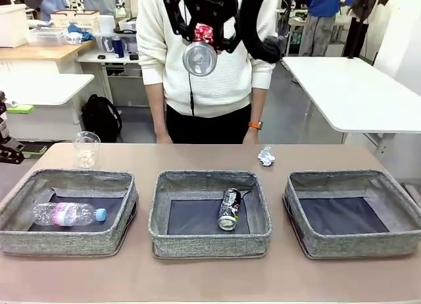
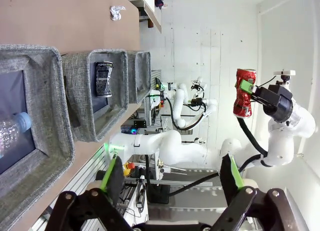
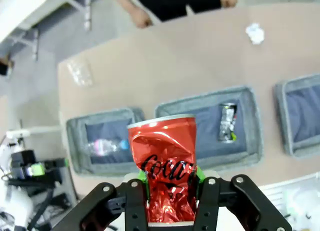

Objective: Sort the waste into the appropriate baskets.
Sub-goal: Pick up the waste item pointed out by the person, then place the picked waste into the Fabric basket indicated by the person.

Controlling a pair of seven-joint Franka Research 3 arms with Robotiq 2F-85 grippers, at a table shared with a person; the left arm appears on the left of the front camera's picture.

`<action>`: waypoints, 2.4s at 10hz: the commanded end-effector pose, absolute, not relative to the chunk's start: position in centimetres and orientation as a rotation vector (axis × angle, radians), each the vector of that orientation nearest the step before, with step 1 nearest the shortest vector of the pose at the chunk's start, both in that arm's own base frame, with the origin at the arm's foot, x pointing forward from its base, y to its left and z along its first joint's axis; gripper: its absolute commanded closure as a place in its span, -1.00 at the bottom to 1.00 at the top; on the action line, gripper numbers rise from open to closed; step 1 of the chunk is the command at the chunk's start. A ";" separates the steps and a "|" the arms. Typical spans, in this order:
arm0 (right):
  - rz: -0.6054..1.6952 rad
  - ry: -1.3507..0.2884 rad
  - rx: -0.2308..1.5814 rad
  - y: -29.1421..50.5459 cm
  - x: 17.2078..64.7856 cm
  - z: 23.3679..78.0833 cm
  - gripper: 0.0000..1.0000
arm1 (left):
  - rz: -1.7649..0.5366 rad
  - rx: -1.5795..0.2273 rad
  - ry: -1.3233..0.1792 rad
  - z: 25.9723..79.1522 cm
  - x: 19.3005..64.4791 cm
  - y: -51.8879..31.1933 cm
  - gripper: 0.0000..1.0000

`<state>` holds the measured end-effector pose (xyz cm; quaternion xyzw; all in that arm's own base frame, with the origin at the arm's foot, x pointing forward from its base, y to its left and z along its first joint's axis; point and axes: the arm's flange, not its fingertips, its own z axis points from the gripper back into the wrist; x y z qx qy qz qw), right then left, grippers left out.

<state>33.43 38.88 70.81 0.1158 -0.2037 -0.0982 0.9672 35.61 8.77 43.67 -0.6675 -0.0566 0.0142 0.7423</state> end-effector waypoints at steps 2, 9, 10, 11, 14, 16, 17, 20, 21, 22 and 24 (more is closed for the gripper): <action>-0.126 -0.422 0.206 38.9 33.7 73.3 0.42 | 0.015 -1.466 -0.124 43.8 35.2 8.8 -1.00; -0.142 -0.436 0.189 38.1 34.1 73.5 0.42 | 0.015 -1.466 -0.124 43.8 35.2 8.8 -1.00; -0.142 -0.436 0.189 38.1 34.1 73.5 0.42 | 0.015 -1.466 -0.124 43.8 35.2 8.8 -1.00; -0.142 -0.436 0.189 38.1 34.1 73.5 0.42 | 0.015 -1.466 -0.124 43.8 35.2 8.8 -1.00; -0.142 -0.436 0.189 38.1 34.1 73.5 0.42 | 0.015 -1.466 -0.124 43.8 35.2 8.8 -1.00; -0.142 -0.436 0.189 38.1 34.1 73.5 0.42 | 0.015 -1.466 -0.124 43.8 35.2 8.8 -1.00; -0.142 -0.436 0.189 38.1 34.1 73.5 0.42 | 0.015 -1.466 -0.124 43.8 35.2 8.8 -1.00; -0.142 -0.436 0.189 38.1 34.1 73.5 0.42 | 0.015 -1.466 -0.124 43.8 35.2 8.8 -1.00; -0.142 -0.436 0.189 38.1 34.1 73.5 0.42 | 0.015 -1.466 -0.124 43.8 35.2 8.8 -1.00; -0.142 -0.436 0.189 38.1 34.1 73.5 0.42 | 0.015 -1.466 -0.124 43.8 35.2 8.8 -1.00; -0.142 -0.436 0.189 38.1 34.1 73.5 0.42 | 0.015 -1.466 -0.124 43.8 35.2 8.8 -1.00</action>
